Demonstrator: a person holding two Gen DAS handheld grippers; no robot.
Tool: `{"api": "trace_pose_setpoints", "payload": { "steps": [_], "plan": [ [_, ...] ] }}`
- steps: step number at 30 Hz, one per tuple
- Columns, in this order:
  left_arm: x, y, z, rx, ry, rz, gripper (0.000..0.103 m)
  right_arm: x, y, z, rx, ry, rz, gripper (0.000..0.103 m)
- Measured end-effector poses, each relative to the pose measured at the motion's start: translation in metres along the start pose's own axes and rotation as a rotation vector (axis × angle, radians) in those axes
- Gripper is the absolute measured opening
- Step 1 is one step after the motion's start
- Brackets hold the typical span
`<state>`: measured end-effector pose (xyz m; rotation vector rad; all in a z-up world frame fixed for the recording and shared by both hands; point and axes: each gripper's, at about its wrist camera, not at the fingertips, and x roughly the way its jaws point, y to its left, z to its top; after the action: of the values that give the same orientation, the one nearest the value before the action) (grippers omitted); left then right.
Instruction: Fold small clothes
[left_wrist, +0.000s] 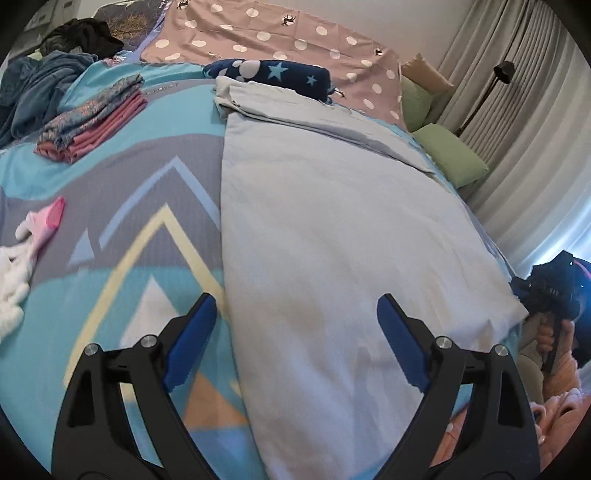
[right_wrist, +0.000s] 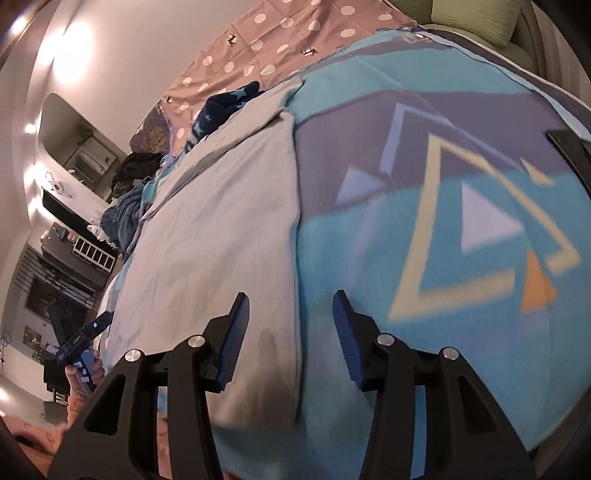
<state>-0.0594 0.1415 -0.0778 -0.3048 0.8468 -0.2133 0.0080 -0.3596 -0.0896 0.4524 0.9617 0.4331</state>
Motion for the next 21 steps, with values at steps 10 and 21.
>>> {"api": "trace_pose_setpoints", "payload": {
  "steps": [10, 21],
  "plan": [
    [-0.036, -0.007, -0.047, 0.038, 0.090, -0.106, 0.089, -0.021, 0.000, -0.041, -0.013, 0.056, 0.130, 0.059],
    [-0.029, 0.000, -0.038, -0.001, 0.088, -0.144, 0.076, -0.001, -0.001, -0.012, -0.039, 0.079, 0.222, 0.060]
  ]
}}
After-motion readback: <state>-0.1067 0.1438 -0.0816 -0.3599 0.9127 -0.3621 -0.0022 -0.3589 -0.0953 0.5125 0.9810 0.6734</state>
